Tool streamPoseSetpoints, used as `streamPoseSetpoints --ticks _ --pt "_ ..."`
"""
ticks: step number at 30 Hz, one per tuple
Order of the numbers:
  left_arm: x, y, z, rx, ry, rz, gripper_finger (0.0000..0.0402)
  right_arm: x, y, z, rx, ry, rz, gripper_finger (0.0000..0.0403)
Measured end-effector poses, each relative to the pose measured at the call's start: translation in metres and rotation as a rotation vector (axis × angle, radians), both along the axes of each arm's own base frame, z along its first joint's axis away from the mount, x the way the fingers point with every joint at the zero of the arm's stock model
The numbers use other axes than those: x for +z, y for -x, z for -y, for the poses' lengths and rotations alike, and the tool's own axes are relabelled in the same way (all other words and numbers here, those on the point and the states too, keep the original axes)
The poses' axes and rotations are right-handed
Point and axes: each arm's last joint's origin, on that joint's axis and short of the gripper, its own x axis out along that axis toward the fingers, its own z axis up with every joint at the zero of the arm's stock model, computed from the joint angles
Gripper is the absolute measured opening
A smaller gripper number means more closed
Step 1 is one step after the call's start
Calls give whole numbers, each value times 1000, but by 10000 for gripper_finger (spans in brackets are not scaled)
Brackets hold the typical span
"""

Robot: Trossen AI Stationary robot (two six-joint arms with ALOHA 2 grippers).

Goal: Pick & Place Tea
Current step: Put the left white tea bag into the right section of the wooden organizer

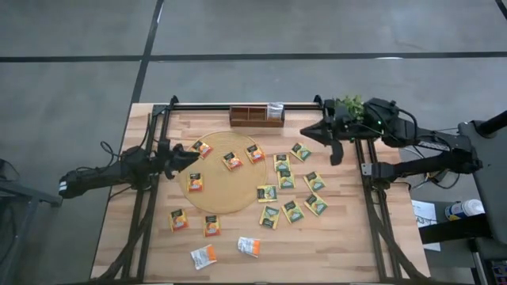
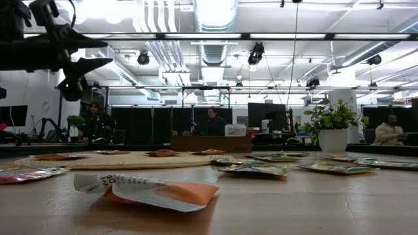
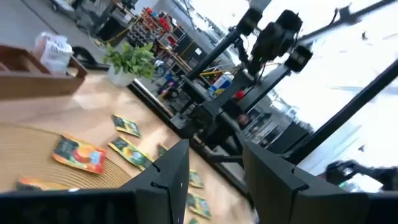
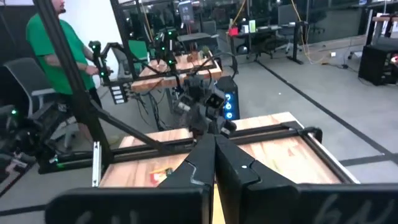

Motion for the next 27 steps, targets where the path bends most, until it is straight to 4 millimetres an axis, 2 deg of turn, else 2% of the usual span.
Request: streamPoseSetpoints --ticks 8,11,19,24,27 --pt "1 0 0 -18 297 62 145 -28 36 -6 3 -136 151 8" --pt "2 1 -3 65 423 112 145 -34 46 -8 5 -157 171 8" --pt "6 5 -11 325 513 259 145 -48 66 -10 -53 -173 211 8" --pt "7 4 -11 309 646 315 145 -61 74 -10 -68 -198 213 8" --pt "13 5 -11 284 656 379 145 -68 77 -11 -71 -205 211 8"
